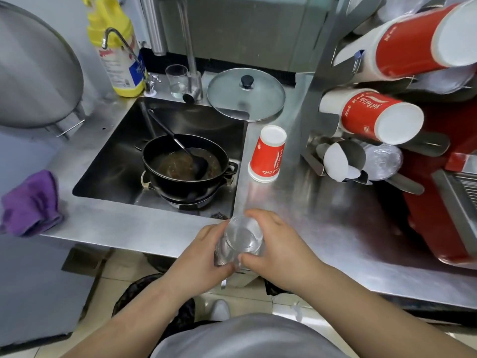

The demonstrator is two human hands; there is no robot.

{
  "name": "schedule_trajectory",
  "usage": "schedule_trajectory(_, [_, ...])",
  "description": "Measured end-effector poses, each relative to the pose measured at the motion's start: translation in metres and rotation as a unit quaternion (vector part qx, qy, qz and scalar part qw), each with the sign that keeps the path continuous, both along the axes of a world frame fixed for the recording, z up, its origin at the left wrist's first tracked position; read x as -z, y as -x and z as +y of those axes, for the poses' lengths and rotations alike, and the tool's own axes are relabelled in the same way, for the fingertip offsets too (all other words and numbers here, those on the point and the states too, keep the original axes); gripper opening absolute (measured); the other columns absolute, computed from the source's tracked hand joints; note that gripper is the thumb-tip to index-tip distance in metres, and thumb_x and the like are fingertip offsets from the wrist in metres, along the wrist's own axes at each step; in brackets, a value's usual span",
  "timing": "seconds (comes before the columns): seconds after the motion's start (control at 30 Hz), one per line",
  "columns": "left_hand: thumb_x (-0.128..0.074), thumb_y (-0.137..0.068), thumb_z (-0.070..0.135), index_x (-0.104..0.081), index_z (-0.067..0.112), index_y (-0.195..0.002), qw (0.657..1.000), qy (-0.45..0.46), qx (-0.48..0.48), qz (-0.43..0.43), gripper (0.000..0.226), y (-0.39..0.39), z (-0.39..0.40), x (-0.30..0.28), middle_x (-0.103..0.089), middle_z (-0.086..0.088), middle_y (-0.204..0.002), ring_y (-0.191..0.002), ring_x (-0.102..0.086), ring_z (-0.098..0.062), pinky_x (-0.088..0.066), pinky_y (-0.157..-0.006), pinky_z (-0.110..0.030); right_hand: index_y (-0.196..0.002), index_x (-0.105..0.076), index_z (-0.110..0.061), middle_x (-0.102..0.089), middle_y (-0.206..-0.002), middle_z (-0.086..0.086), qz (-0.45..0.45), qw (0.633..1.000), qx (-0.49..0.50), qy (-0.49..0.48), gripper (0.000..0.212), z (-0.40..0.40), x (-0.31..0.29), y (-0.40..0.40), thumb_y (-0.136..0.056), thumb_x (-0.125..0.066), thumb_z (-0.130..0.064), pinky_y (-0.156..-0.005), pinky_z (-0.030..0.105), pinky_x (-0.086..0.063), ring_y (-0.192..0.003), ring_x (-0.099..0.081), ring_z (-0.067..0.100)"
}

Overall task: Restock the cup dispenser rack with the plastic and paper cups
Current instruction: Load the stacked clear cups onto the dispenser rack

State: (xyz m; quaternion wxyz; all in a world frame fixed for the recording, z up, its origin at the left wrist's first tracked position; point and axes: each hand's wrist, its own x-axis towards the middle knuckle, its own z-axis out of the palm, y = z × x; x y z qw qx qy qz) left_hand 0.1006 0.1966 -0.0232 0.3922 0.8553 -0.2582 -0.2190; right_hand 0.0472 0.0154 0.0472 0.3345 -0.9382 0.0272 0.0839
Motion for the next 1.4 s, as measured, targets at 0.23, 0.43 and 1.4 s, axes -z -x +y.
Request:
schedule_trajectory(0.23, [-0.074, -0.075, 0.044, -0.033, 0.035, -0.148, 0.999, -0.005, 0.018, -0.028, 0.085, -0.006, -0.008, -0.003, -0.043, 0.017, -0.143, -0.131, -0.039, 0.006, -0.038, -0.109, -0.023, -0.126, -0.038, -0.041, -0.041, -0.120, -0.020, -0.019, 0.996, 0.054, -0.066, 0.071, -0.007, -0.010, 0.016, -0.067, -0.076, -0.032, -0.091, 0.007, -0.038, -0.107, -0.047, -0.004])
schedule_trajectory(0.43, [-0.076, -0.080, 0.037, -0.036, 0.032, -0.148, 0.996, 0.023, 0.056, -0.065, 0.080, -0.005, -0.031, -0.021, -0.042, 0.015, -0.146, -0.137, -0.035, 0.003, -0.032, -0.112, -0.017, -0.125, -0.040, -0.042, -0.045, -0.120, -0.022, -0.060, 0.989, 0.102, -0.092, 0.070, -0.026, -0.023, 0.033, -0.064, -0.074, -0.034, -0.099, 0.026, -0.045, -0.115, -0.048, 0.001])
schedule_trajectory(1.4, [-0.065, -0.067, 0.058, -0.040, 0.033, -0.145, 0.939, 0.064, 0.201, -0.271, 0.086, 0.000, -0.163, -0.234, -0.052, 0.020, -0.132, -0.124, -0.047, 0.004, -0.039, -0.103, -0.016, -0.114, -0.046, -0.060, -0.056, -0.120, -0.023, -0.305, 0.925, 0.157, -0.165, 0.063, -0.150, -0.184, 0.091, -0.059, -0.074, -0.045, -0.091, 0.027, -0.052, -0.112, -0.057, 0.001])
